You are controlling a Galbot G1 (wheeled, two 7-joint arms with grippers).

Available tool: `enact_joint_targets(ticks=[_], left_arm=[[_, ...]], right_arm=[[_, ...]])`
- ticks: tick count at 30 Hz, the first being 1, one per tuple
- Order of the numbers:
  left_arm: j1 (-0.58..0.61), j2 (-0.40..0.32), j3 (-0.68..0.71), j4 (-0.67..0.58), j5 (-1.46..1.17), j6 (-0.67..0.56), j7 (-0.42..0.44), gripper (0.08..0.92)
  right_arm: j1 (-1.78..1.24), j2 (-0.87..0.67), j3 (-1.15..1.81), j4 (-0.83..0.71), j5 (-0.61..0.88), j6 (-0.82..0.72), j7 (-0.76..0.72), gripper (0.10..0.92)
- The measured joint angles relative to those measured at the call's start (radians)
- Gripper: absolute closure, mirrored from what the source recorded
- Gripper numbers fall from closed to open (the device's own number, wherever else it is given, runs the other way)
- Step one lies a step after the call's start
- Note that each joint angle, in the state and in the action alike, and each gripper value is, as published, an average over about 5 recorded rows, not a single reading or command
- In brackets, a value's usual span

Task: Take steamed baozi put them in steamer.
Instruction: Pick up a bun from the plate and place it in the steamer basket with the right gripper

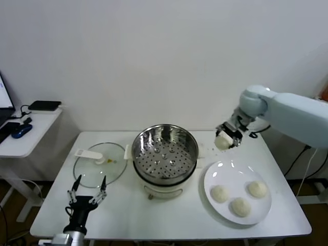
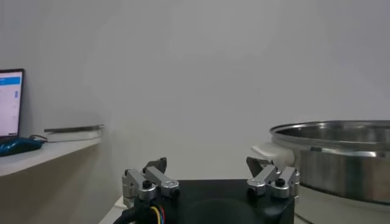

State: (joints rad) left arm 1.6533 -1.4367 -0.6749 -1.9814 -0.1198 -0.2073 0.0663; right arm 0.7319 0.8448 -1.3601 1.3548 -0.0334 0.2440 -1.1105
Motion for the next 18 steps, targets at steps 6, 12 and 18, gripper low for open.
enact_joint_targets(ticks=[6,12,18], left_arm=[[-0.004,-0.002,0.001,-0.004,0.007,0.004,0.000,0.177],[-0.003,-0.002,-0.002,-0.005,0.009,0.005,0.000,0.177],[-0.004,0.000,-0.008,-0.009,0.010,0.010,0.000,0.177]], right_arm=[[0.047,0.086,0.015,0.004,-0.056,0.064,-0.001,0.312],[0.028,0.188,0.057,-0.023,-0.126,0.102,-0.001,0.313],[-0.041,0.296,0.103,-0.078,-0.190,0.124,0.000,0.310]])
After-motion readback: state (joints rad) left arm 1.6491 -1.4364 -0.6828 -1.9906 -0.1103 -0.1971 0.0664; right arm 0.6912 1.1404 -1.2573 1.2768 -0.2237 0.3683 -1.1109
